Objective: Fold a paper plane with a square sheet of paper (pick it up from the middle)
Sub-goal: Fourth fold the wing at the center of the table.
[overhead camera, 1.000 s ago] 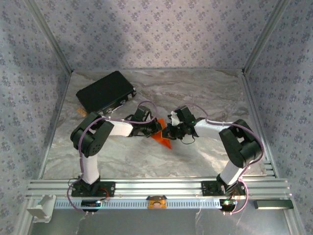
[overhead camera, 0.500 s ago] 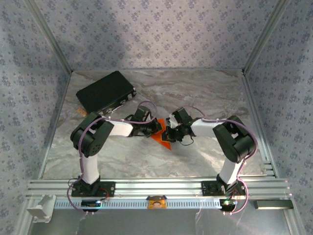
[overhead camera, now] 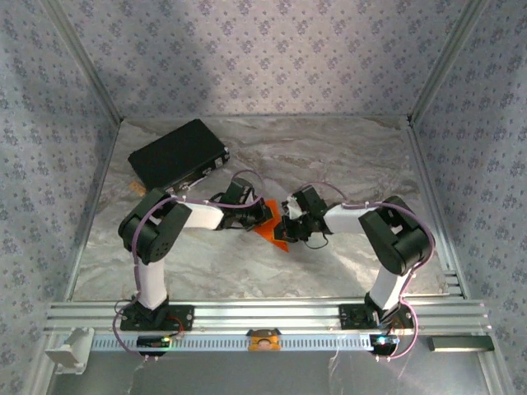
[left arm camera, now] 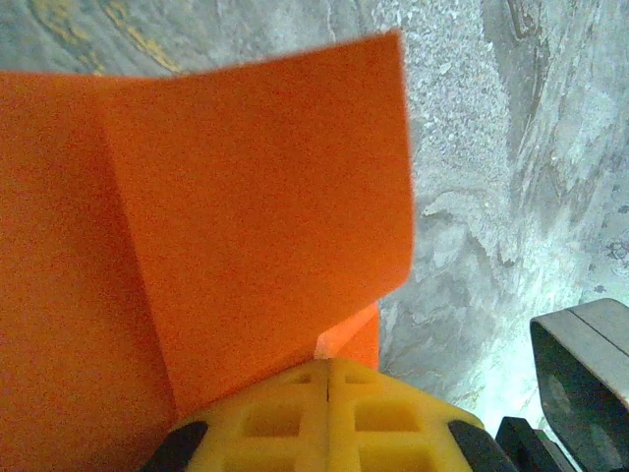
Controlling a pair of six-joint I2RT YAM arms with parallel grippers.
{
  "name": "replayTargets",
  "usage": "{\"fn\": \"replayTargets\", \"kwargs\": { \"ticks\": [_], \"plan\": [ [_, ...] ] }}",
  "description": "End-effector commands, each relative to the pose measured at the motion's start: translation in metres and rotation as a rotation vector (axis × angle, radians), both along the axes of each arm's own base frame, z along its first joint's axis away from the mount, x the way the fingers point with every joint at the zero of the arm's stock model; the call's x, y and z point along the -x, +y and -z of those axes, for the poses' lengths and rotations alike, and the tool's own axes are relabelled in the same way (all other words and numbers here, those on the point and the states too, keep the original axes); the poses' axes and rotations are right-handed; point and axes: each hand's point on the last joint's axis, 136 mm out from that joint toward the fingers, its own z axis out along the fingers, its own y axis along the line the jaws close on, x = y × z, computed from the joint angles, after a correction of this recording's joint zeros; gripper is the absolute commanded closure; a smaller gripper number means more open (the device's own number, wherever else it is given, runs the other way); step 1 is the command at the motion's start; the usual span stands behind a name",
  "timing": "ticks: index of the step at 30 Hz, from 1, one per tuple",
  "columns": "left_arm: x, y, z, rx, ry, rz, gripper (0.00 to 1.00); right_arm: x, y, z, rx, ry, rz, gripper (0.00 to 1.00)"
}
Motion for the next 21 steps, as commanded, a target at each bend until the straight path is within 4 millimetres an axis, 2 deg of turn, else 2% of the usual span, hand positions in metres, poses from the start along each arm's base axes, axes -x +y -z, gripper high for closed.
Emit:
{"fn": "replayTargets", "kwargs": {
  "ticks": [1, 17, 21],
  "plan": [
    [0.013, 0.027, 0.033, -0.111, 0.077, -0.026, 1.00, 0.025, -0.022, 0.019, 0.083, 0.088, 0.015, 0.94],
    [0.013, 0.029, 0.038, -0.117, 0.091, -0.031, 1.00, 0.048, -0.051, 0.013, 0.110, 0.087, 0.082, 0.94],
    [0.013, 0.029, 0.038, -0.115, 0.089, -0.034, 1.00, 0.055, -0.059, 0.017, 0.123, 0.093, 0.101, 0.95]
  ]
}}
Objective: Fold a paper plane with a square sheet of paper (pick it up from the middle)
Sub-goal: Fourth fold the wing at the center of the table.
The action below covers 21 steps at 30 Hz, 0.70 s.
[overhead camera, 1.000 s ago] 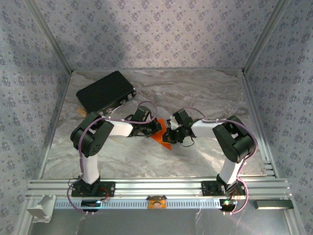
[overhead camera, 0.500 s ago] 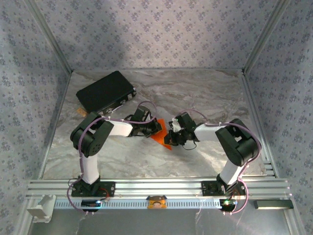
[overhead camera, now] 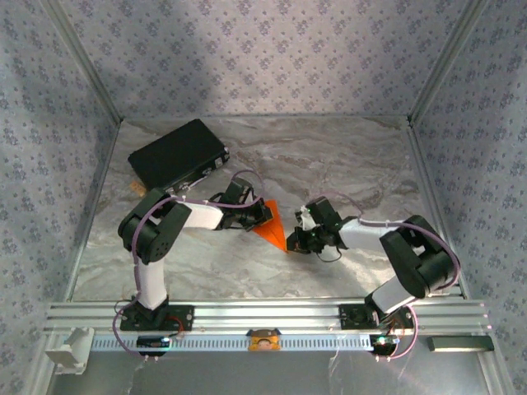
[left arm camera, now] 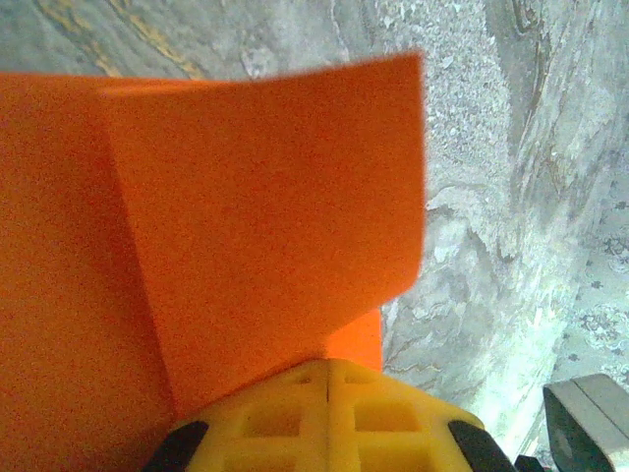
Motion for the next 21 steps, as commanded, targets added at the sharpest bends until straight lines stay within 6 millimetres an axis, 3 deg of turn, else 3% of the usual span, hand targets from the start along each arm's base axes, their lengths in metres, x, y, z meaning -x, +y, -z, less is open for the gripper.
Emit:
{"fn": "replayTargets", "kwargs": {
  "ticks": [1, 5, 13, 17, 21],
  "plan": [
    [0.012, 0.029, 0.038, -0.121, 0.082, -0.038, 1.00, 0.020, -0.020, 0.018, 0.078, 0.093, 0.038, 0.95],
    [0.012, 0.028, 0.038, -0.116, 0.082, -0.035, 1.00, 0.018, -0.021, 0.015, 0.092, 0.085, 0.043, 0.95],
    [0.013, 0.026, 0.035, -0.110, 0.078, -0.028, 1.00, -0.013, 0.011, -0.042, -0.063, -0.053, 0.005, 0.94],
    [0.013, 0.025, 0.035, -0.109, 0.079, -0.024, 1.00, -0.025, 0.033, -0.044, -0.099, -0.039, -0.034, 0.94],
    [0.013, 0.024, 0.036, -0.107, 0.082, -0.022, 1.00, -0.026, 0.040, -0.024, -0.054, 0.002, -0.055, 0.94]
  ]
}}
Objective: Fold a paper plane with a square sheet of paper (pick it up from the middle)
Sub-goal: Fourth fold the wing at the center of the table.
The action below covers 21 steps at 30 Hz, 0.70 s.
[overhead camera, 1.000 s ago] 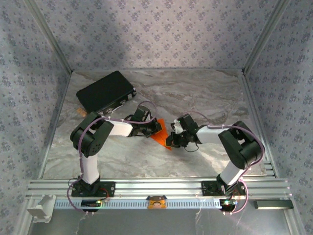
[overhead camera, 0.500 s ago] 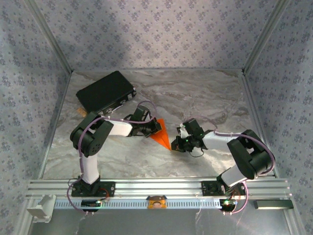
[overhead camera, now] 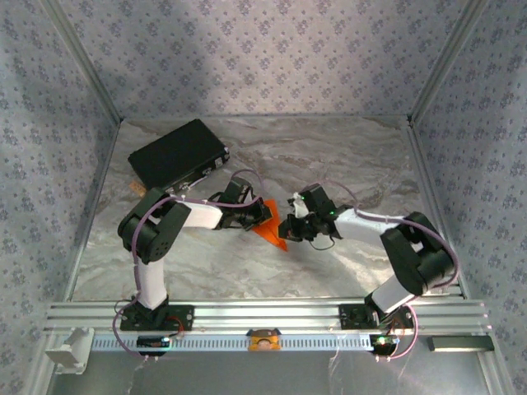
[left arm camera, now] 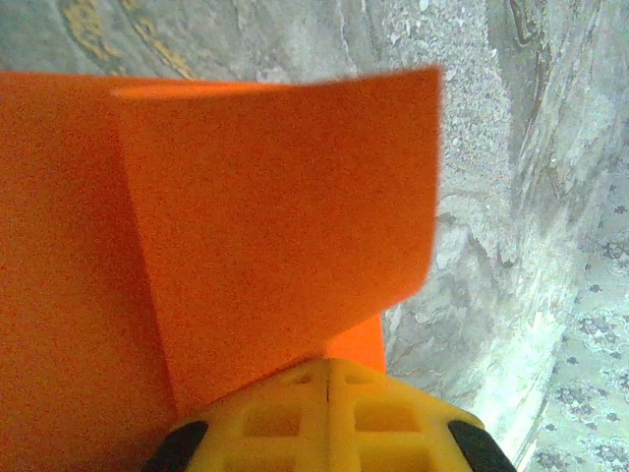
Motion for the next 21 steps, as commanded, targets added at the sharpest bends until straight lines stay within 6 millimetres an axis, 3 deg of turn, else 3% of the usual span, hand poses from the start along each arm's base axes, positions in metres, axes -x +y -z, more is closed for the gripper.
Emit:
{"fn": "replayTargets", "kwargs": {
  "ticks": [1, 7, 21],
  "plan": [
    [0.015, 0.022, 0.036, -0.109, 0.080, -0.017, 1.00, 0.007, 0.002, 0.020, 0.035, 0.063, -0.025, 0.94],
    [0.015, 0.023, 0.037, -0.111, 0.085, -0.016, 1.00, 0.032, -0.022, 0.051, 0.104, 0.134, 0.006, 0.95],
    [0.015, 0.024, 0.040, -0.112, 0.092, -0.016, 1.00, 0.063, -0.053, 0.051, 0.104, 0.171, 0.083, 0.94]
  ]
}}
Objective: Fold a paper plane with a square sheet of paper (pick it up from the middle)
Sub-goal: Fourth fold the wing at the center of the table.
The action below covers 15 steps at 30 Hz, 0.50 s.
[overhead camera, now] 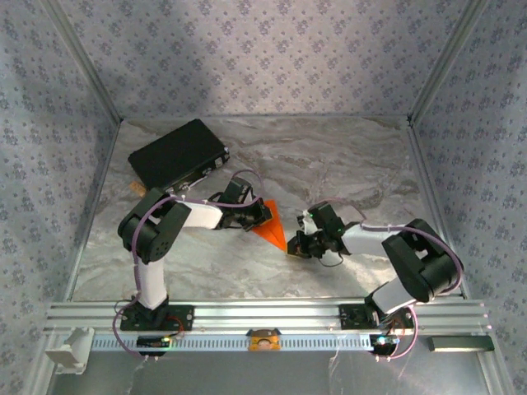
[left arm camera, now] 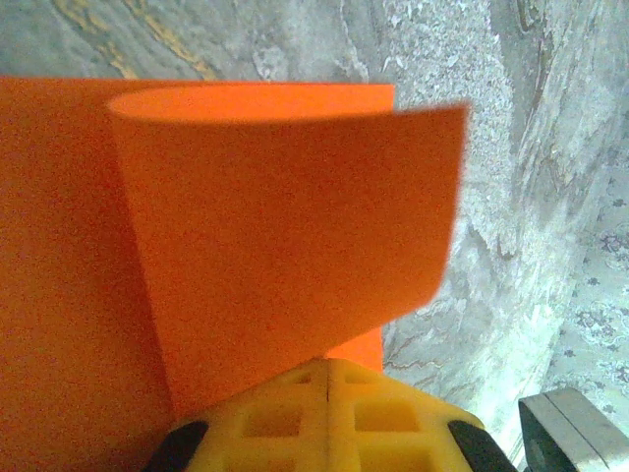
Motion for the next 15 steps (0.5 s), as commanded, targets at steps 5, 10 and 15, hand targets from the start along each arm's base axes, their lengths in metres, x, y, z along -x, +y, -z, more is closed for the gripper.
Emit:
{"fn": "replayTargets", "kwargs": {
  "ticks": [5, 10, 15],
  "plan": [
    [0.013, 0.024, 0.038, -0.114, 0.080, -0.024, 1.00, 0.007, -0.013, -0.011, 0.047, 0.021, 0.023, 0.94],
    [0.014, 0.023, 0.036, -0.112, 0.077, -0.018, 1.00, -0.019, 0.009, -0.044, -0.020, -0.055, -0.023, 0.93],
    [0.014, 0.023, 0.037, -0.114, 0.076, -0.019, 1.00, -0.046, 0.029, -0.042, -0.029, -0.062, -0.028, 0.93]
  ]
}}
